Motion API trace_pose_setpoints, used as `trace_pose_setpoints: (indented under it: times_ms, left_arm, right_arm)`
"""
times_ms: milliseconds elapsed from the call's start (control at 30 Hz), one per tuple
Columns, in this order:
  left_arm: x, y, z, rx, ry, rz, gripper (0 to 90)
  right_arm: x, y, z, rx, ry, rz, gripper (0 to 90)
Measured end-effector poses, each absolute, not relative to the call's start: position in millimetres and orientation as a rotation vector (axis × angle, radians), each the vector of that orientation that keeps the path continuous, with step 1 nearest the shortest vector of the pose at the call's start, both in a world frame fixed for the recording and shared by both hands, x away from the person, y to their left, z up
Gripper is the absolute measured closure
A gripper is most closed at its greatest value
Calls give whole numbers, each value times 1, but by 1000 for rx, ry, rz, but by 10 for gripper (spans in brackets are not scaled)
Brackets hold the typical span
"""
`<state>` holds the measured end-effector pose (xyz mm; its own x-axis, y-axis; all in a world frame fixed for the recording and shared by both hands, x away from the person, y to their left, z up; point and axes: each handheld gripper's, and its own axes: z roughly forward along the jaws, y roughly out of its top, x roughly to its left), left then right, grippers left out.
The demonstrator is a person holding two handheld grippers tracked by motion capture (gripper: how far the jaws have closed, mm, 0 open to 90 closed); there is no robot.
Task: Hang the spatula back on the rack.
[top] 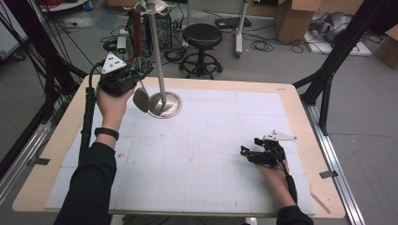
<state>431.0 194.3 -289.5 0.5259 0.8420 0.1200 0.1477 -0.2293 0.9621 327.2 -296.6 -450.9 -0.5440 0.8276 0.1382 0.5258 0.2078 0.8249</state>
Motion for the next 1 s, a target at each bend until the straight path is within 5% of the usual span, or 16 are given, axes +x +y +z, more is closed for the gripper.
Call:
trace_pose_setpoints:
  times_ms: [100,367,533,1000]
  left_arm:
    - [430,190,-289,1698,828,810,769]
    - [421,191,-287,1783,818,769,441]
    - [404,196,-288,1788,765,691,334]
    - [348,223,-357,1777,701,516,283]
  right_arm:
    - [327,-297,-451,1268,2156,1262,242]
    - [327,-296,-451,1269,2161,1266,242]
    - [328,-297,-451,1270,2158,1271,241]
    - [327,-298,-451,1271,2153,1277,225]
